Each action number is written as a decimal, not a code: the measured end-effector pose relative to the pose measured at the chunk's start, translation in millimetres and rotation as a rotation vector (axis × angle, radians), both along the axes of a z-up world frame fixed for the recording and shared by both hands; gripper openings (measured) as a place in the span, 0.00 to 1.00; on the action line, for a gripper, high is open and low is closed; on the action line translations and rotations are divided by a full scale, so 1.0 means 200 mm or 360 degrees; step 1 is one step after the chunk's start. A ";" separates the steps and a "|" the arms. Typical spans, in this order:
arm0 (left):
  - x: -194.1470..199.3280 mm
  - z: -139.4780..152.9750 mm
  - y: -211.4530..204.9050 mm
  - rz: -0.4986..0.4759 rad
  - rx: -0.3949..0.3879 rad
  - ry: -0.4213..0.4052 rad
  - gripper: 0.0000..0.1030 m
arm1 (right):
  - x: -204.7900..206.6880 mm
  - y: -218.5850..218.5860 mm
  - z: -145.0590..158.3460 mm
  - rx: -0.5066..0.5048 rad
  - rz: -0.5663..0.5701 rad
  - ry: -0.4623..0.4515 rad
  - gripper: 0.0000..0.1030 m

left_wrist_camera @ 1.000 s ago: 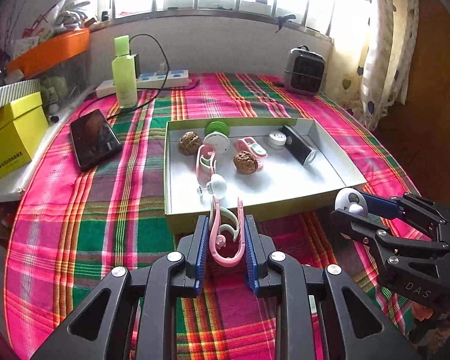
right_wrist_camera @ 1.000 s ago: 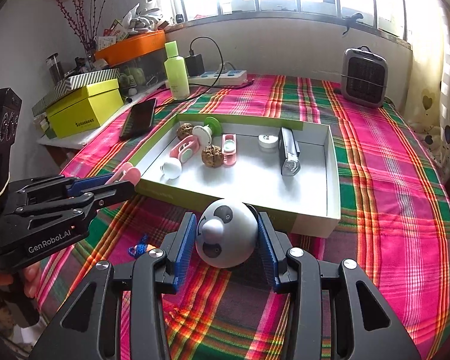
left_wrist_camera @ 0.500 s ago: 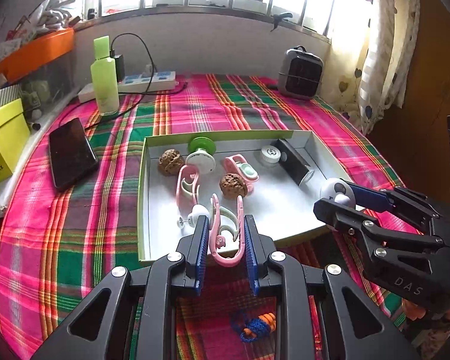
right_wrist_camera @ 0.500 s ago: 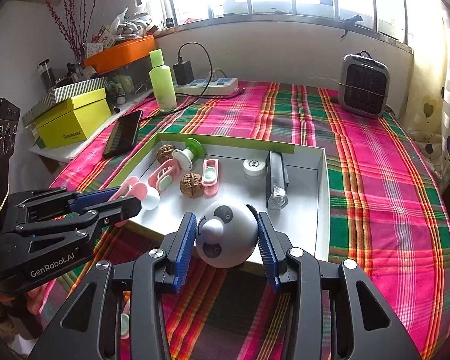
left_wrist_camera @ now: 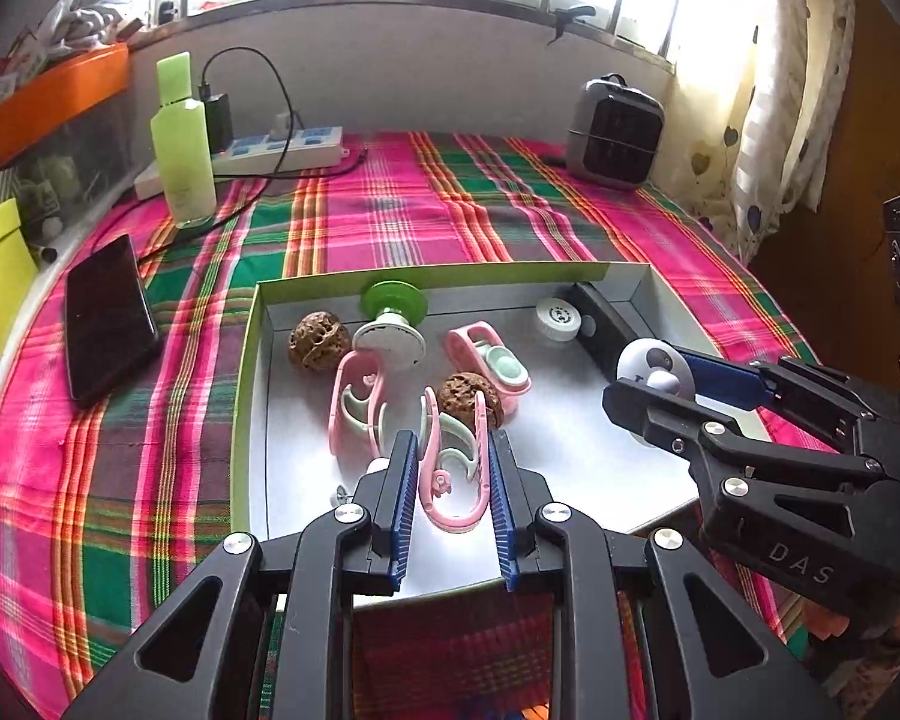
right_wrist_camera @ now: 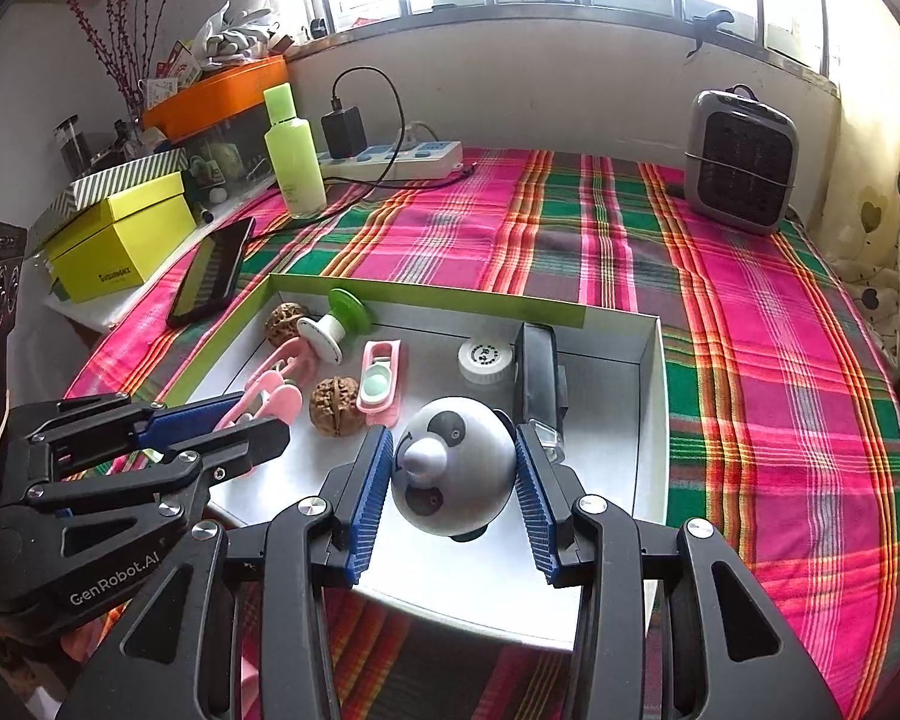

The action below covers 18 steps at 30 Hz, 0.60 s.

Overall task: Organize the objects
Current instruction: 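Carry the panda ball and pink swirl clip up over the box rim, then lower both items onto the box floor and open both grippers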

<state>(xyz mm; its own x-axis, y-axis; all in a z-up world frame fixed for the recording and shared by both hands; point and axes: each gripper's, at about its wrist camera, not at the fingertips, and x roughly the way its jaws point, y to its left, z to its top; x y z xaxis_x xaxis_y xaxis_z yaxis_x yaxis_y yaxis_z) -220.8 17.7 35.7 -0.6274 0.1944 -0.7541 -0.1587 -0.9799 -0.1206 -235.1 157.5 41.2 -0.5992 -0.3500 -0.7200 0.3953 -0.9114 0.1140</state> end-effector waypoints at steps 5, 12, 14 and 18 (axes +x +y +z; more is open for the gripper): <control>-0.03 -0.03 0.02 -0.0010 -0.0014 -0.0024 0.20 | -0.05 -0.01 -0.02 0.0017 0.0011 -0.0003 0.41; -0.03 -0.05 0.01 -0.0004 -0.0037 -0.0021 0.20 | -0.05 -0.03 -0.03 -0.0002 0.0063 -0.0015 0.41; -0.03 -0.05 0.01 -0.0011 -0.0046 -0.0017 0.21 | -0.05 -0.04 -0.02 -0.0007 0.0081 -0.0006 0.41; -0.03 -0.05 0.01 -0.0013 -0.0050 -0.0017 0.20 | -0.06 -0.08 -0.02 0.0022 0.0115 -0.0006 0.41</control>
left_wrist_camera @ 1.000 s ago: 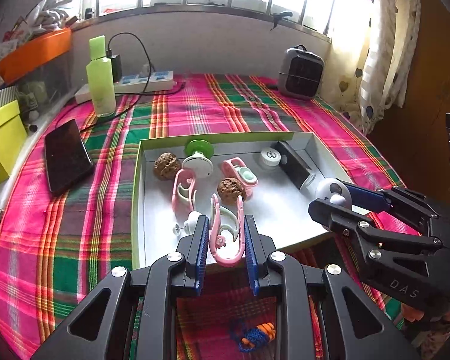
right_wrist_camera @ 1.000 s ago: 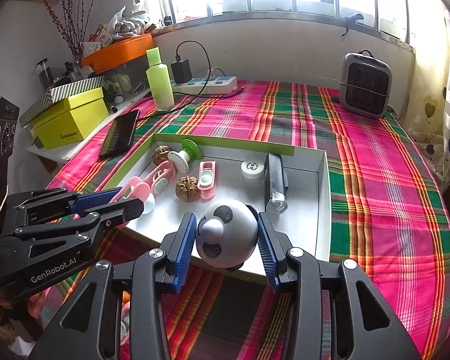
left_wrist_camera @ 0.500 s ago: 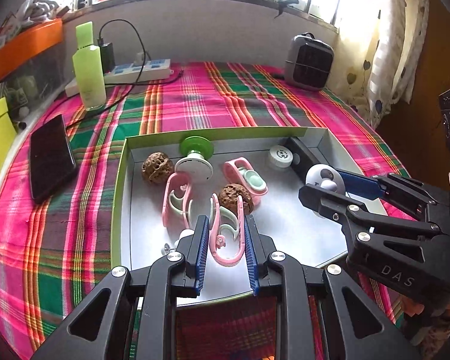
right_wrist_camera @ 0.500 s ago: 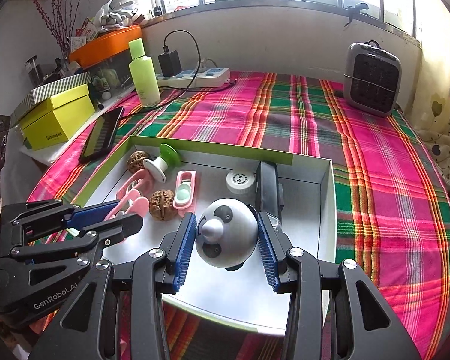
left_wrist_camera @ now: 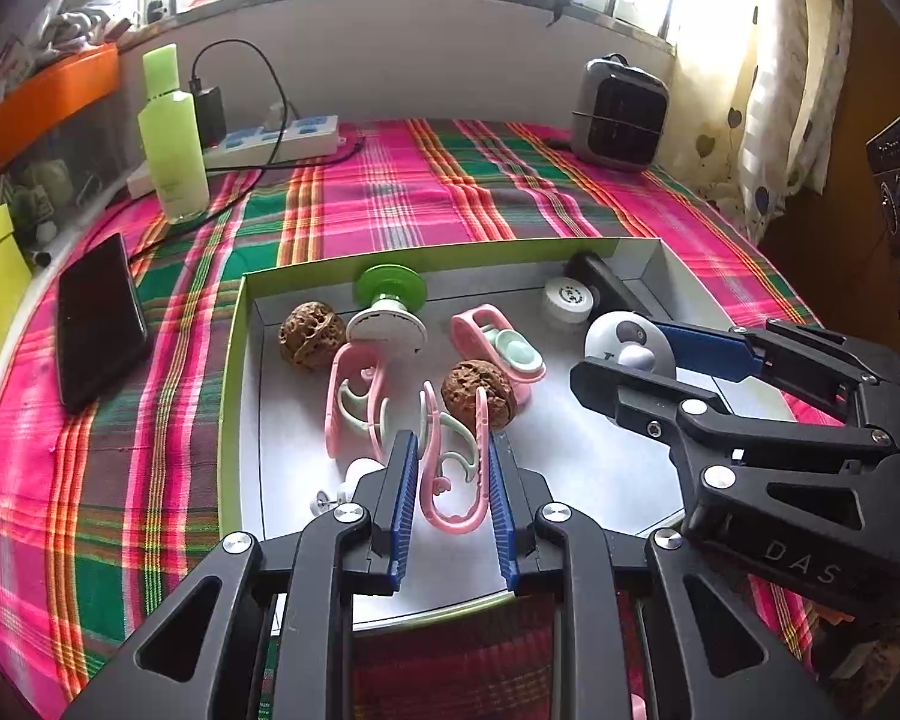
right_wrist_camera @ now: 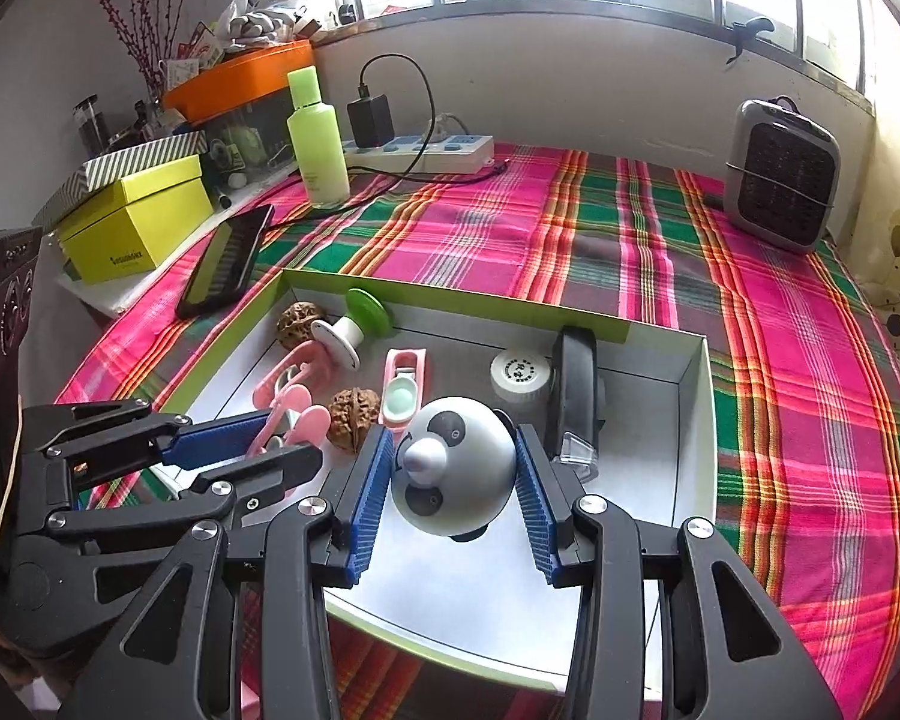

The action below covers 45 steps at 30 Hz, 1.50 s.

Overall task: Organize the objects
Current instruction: 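Lower both items onto the box floor and open both grippers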

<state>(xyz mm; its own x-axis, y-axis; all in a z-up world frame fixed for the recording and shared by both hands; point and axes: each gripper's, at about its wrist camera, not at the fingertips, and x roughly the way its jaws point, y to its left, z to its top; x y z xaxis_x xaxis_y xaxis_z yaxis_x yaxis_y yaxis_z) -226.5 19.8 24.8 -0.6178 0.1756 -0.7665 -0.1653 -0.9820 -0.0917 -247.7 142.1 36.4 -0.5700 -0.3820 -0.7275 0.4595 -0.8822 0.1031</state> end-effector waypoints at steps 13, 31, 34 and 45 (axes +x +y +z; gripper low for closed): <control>-0.02 -0.04 0.00 -0.0008 0.0025 -0.0051 0.21 | -0.04 -0.01 -0.08 0.0083 -0.0006 -0.0062 0.41; -0.02 -0.04 0.00 -0.0014 0.0031 -0.0055 0.33 | -0.05 -0.01 -0.09 0.0107 -0.0022 -0.0052 0.41; -0.02 -0.04 0.00 -0.0012 0.0030 -0.0055 0.34 | -0.04 -0.01 -0.09 0.0106 -0.0027 -0.0048 0.41; 0.05 0.03 -0.02 0.0005 0.0037 -0.0006 0.44 | 0.03 0.03 -0.03 0.0036 -0.0087 -0.0005 0.43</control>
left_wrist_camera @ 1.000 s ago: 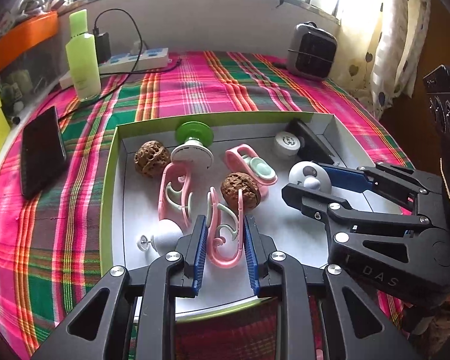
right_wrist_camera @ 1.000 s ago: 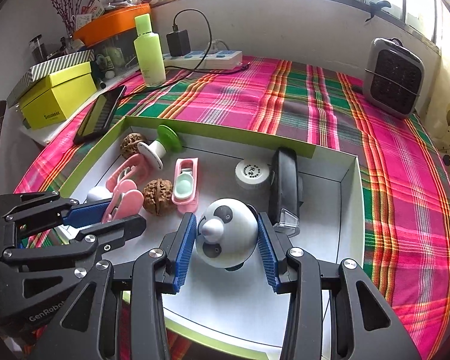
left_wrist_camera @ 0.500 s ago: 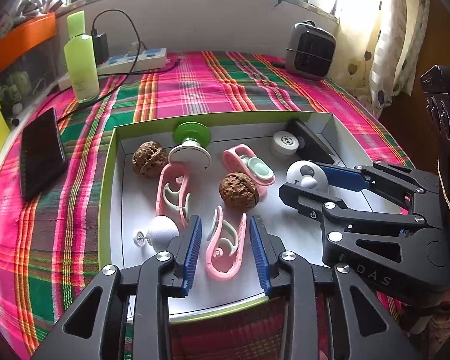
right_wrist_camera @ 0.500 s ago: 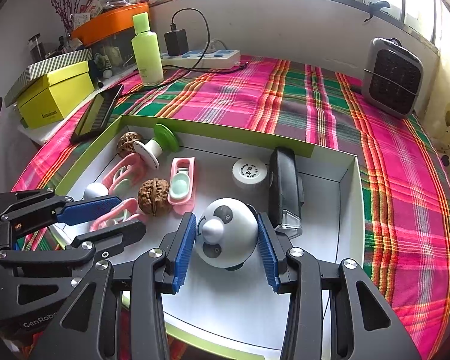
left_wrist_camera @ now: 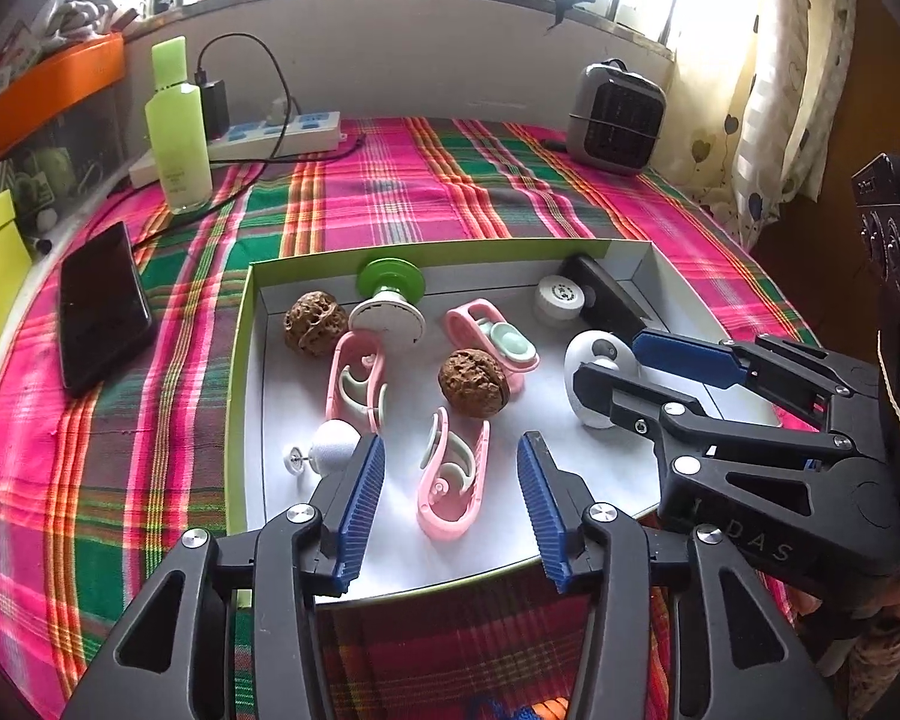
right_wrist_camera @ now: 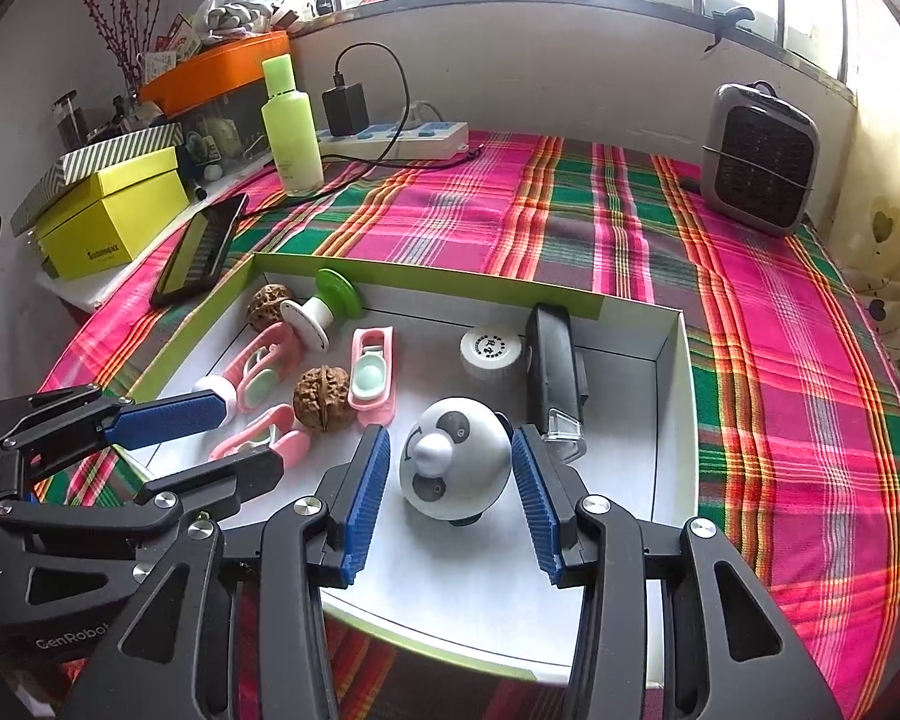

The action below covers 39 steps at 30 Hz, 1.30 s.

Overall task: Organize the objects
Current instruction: 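Lower both items onto the box floor and open both grippers, then withdraw both open grippers toward the blue rope figure and pink clip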

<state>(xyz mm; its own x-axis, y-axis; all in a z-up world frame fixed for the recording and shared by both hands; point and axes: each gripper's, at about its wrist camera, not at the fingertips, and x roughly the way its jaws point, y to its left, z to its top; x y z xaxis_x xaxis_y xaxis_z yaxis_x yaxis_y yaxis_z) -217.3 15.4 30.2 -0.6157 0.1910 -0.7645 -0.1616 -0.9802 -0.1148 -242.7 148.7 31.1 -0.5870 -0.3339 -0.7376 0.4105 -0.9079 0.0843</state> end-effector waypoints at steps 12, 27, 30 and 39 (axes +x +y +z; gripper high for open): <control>0.14 0.08 -0.03 0.0000 0.0017 0.0064 0.45 | 0.16 0.00 0.09 -0.0037 -0.0019 0.0068 0.43; 0.29 0.11 -0.05 0.0012 0.0002 0.0109 0.45 | 0.35 -0.01 0.13 -0.0064 -0.0016 0.0105 0.43; 0.31 0.11 -0.06 0.0015 0.0004 0.0112 0.45 | 0.38 0.00 0.12 -0.0072 -0.0027 0.0104 0.43; 0.40 0.09 -0.11 0.0027 0.0017 0.0101 0.45 | 0.49 0.01 0.09 -0.0120 -0.0030 0.0054 0.43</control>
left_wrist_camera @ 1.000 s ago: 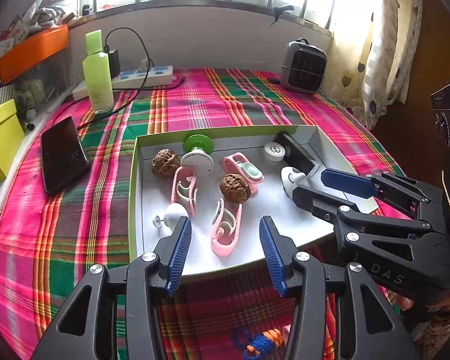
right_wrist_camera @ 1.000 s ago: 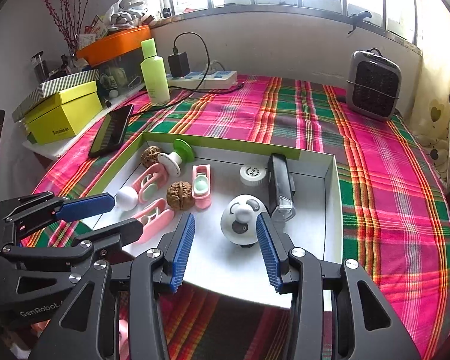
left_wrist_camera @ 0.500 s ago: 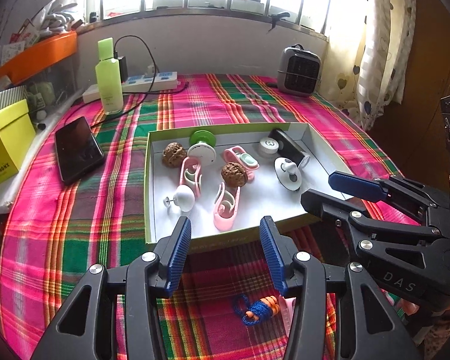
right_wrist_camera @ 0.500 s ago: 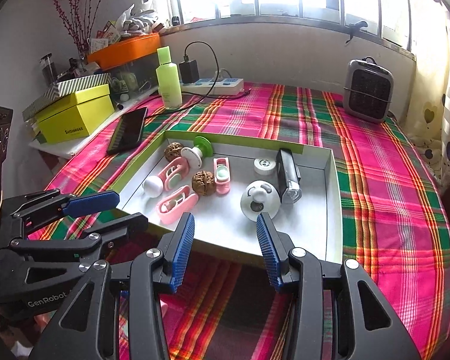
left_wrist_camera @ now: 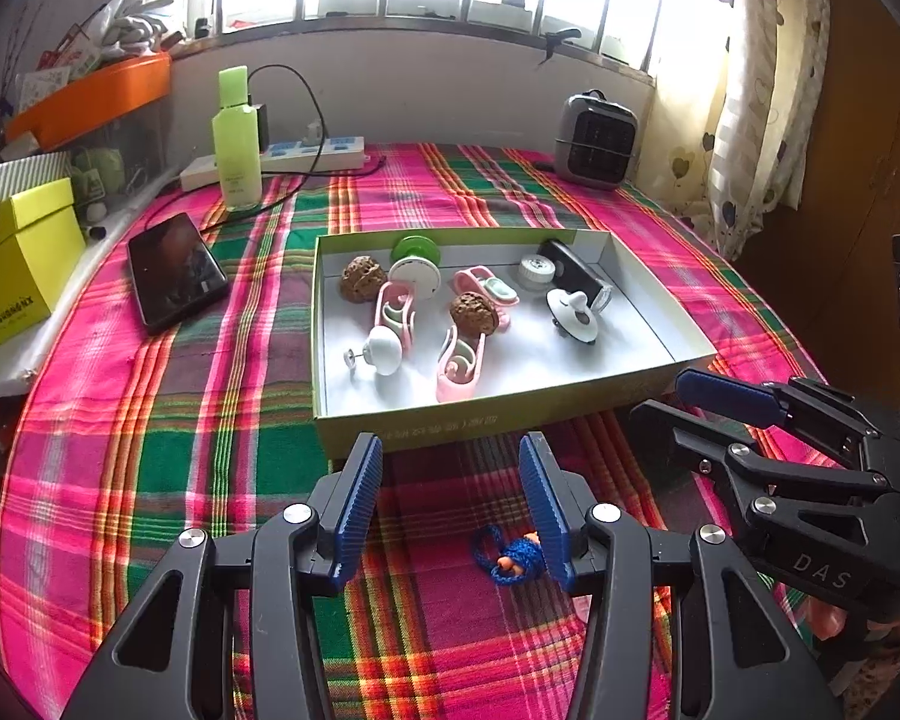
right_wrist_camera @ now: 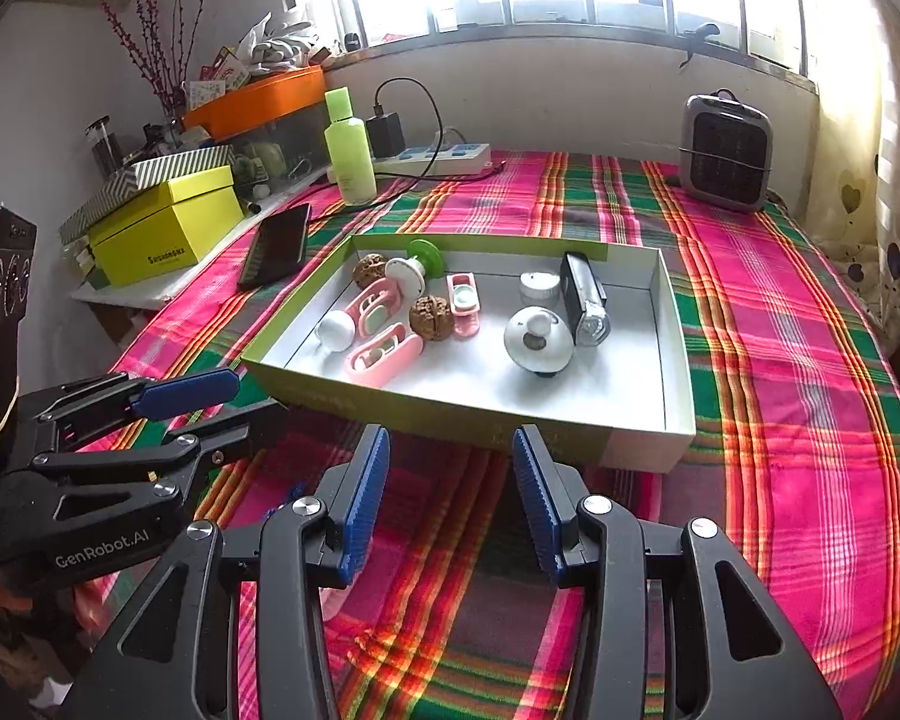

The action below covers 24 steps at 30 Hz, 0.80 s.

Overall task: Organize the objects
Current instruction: 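Withdraw both open grippers toward the blue rope figure and pink clip, then grasp the pink-and-mint clip with the right gripper while the left grasps the blue rope figure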

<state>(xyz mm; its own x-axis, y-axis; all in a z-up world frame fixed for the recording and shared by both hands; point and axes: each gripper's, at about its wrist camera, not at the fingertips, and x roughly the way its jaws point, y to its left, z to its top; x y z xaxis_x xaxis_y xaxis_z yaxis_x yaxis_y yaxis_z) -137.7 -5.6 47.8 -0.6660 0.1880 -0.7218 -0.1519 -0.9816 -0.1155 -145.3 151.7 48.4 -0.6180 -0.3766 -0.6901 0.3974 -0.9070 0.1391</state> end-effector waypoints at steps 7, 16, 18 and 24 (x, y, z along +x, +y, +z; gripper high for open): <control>0.05 -0.05 -0.06 0.0040 0.0043 -0.0042 0.45 | 0.07 -0.02 -0.04 -0.0040 0.0036 -0.0063 0.43; 0.08 -0.10 -0.11 0.0070 0.0066 -0.0082 0.45 | 0.14 -0.10 -0.11 -0.0059 0.0115 -0.0138 0.43; 0.09 -0.10 -0.11 0.0074 0.0070 -0.0082 0.45 | 0.14 -0.11 -0.12 -0.0066 0.0126 -0.0156 0.43; 0.09 -0.12 -0.14 0.0080 0.0098 -0.0105 0.45 | 0.15 -0.16 -0.17 -0.0016 0.0133 -0.0187 0.43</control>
